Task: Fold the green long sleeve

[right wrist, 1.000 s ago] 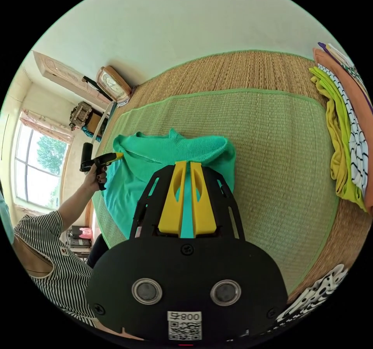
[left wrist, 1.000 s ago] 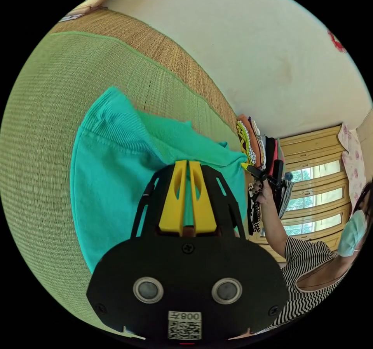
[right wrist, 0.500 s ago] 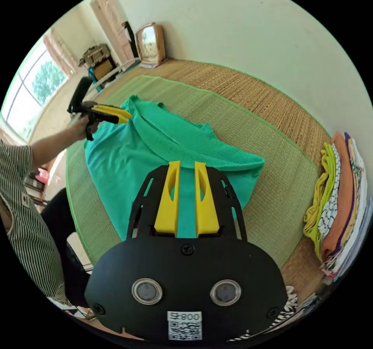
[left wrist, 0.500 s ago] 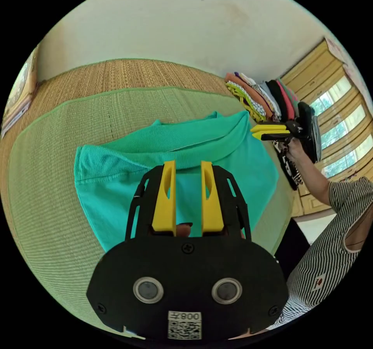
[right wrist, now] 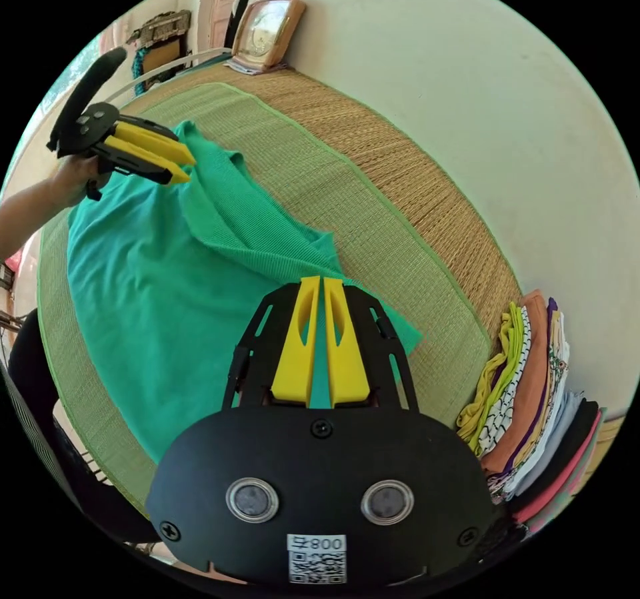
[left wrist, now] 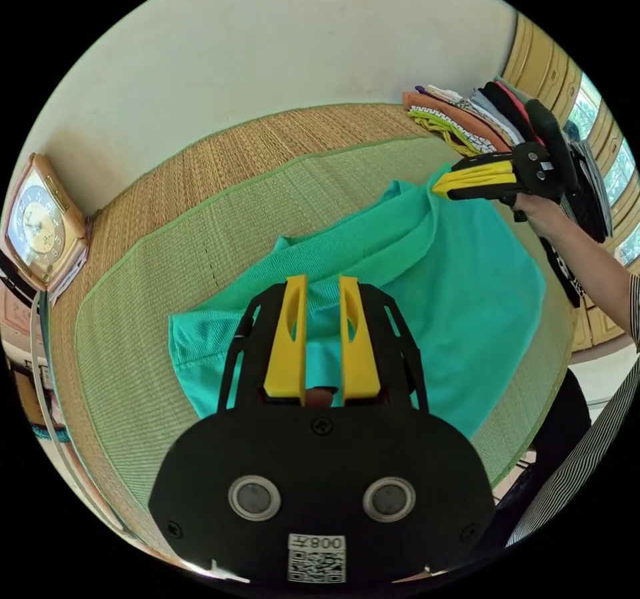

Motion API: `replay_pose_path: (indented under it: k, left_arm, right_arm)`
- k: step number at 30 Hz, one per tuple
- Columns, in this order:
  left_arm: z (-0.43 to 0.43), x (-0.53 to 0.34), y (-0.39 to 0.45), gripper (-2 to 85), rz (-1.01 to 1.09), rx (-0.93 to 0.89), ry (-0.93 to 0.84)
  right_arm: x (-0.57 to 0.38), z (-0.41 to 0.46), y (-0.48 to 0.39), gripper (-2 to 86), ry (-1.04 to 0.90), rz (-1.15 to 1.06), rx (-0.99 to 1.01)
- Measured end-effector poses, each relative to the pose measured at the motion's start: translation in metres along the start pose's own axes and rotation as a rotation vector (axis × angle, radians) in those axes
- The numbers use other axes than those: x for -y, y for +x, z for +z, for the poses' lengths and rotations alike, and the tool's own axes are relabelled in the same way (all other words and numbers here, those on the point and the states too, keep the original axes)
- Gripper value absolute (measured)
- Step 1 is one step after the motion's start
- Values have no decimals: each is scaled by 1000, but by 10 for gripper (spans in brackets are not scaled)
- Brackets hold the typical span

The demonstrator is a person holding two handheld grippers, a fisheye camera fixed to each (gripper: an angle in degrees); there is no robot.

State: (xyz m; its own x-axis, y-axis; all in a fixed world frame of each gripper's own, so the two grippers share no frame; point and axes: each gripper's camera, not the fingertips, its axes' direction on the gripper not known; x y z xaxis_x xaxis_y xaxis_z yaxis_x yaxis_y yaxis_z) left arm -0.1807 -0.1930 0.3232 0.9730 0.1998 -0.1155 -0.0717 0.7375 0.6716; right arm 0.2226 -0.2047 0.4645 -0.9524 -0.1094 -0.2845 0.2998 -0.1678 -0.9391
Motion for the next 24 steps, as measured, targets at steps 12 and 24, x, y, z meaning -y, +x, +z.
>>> replay_pose_path:
  k: [12,24]
  left_arm:
    - [3,12,31,44,140,-84,-67]
    - [-23,32,24,86,180,-299,31]
  right_arm:
    - [-29,1,31,10,-3,132,85]
    - [-69,7,72,6,19,299,189]
